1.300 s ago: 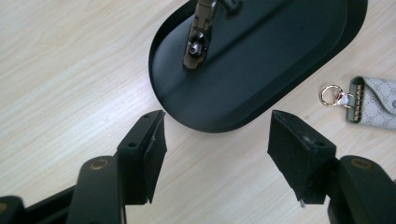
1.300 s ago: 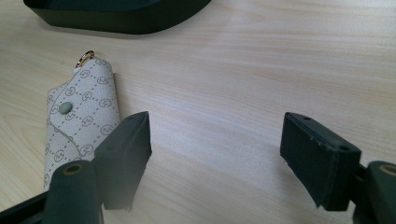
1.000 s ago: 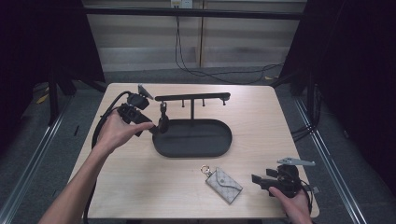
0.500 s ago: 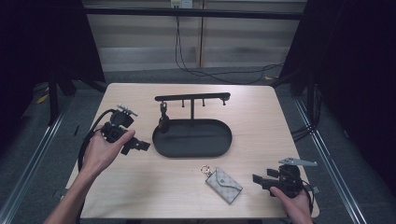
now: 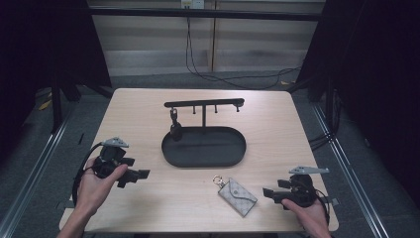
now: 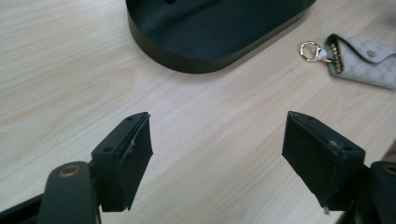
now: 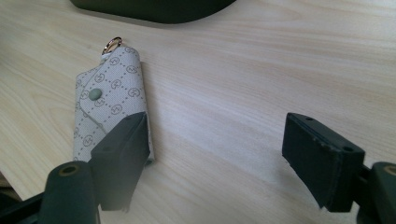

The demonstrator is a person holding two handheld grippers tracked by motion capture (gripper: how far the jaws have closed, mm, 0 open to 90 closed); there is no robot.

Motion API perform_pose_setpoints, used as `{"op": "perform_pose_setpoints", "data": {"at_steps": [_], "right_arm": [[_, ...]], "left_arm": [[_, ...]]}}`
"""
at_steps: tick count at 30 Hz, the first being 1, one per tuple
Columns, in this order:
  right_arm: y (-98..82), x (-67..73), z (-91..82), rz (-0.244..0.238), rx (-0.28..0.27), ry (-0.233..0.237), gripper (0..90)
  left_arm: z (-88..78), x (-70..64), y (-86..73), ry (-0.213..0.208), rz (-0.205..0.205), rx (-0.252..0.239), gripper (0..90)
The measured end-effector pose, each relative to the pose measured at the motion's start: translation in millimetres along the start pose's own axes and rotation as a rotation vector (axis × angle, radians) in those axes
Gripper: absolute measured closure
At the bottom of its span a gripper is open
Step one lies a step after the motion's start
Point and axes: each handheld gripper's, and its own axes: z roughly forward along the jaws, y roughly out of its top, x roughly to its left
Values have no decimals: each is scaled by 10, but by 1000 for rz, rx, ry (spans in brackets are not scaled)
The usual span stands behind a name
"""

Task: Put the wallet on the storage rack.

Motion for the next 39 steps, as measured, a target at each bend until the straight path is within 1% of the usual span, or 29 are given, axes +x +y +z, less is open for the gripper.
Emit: {"op": "perform_pose_setpoints", "data": {"at_steps": [2, 3, 5, 7, 9, 11, 12, 13, 15, 17, 18, 20, 21, 22, 23, 24, 25, 26, 27, 28, 29, 30, 31, 33, 34, 35, 37, 38, 39], "right_arm": [[39, 20, -4, -5, 13, 5, 253], [39, 20, -4, -5, 13, 5, 253], [113, 66, -20, -12, 30, 26, 268], [166, 110, -32, -26, 35, 34, 280], [215, 147, -36, -37, 39, 40, 297], [253, 169, -32, -25, 43, 51, 343], [267, 176, -25, -30, 49, 60, 349], [276, 188, -14, -33, 51, 51, 358], [290, 214, -5, -36, 58, 39, 379], [305, 240, 9, -35, 75, 60, 389], [317, 261, 22, -50, 101, 59, 389], [348, 309, 54, -71, 168, 59, 380], [364, 328, 74, -84, 191, 68, 377], [364, 328, 74, -84, 191, 68, 377], [385, 356, 85, -79, 229, 74, 364], [425, 399, 123, -88, 284, 88, 341], [425, 399, 123, -88, 284, 88, 341], [463, 426, 161, -100, 316, 87, 324], [482, 435, 183, -97, 327, 85, 327], [501, 446, 202, -95, 349, 84, 329], [501, 446, 202, -95, 349, 84, 329], [531, 464, 251, -111, 382, 82, 340], [539, 471, 277, -121, 396, 82, 340], [552, 489, 329, -126, 434, 79, 384], [552, 489, 329, -126, 434, 79, 384], [569, 500, 374, -131, 469, 93, 410], [576, 503, 398, -139, 483, 94, 434], [589, 518, 453, -151, 521, 94, 449], [601, 521, 474, -153, 534, 99, 459]], "left_arm": [[30, -30, -78, -15, 4, -15, 239], [30, -30, -78, -15, 4, -15, 239], [131, -80, -227, -41, -14, -33, 239], [199, -101, -331, -56, -14, -29, 239], [271, -113, -433, -73, -35, -21, 238], [311, -124, -499, -78, -43, -6, 228], [307, -130, -518, -81, -43, 2, 227], [294, -137, -536, -74, -38, 4, 227], [260, -142, -582, -80, -42, -19, 227], [243, -148, -608, -82, -45, -26, 224], [228, -164, -664, -85, -39, -36, 223], [240, -185, -716, -88, -31, -28, 223], [252, -193, -734, -97, -31, -23, 224], [252, -193, -734, -97, -31, -23, 223], [259, -197, -748, -99, -28, -18, 223], [283, -201, -765, -110, -29, -24, 223], [283, -201, -765, -110, -29, -24, 223], [287, -211, -769, -101, -19, -33, 223], [296, -226, -771, -115, -8, -38, 222], [302, -227, -774, -124, -9, -37, 223], [302, -227, -774, -124, -9, -37, 222], [311, -231, -782, -117, -15, -39, 222], [311, -231, -782, -117, -15, -39, 222], [317, -225, -787, -117, -14, -50, 222], [317, -225, -787, -117, -14, -50, 221], [317, -226, -789, -119, -16, -55, 219], [322, -229, -796, -117, -14, -60, 214], [328, -233, -800, -114, -11, -54, 214], [331, -230, -800, -117, -10, -49, 214]]}}
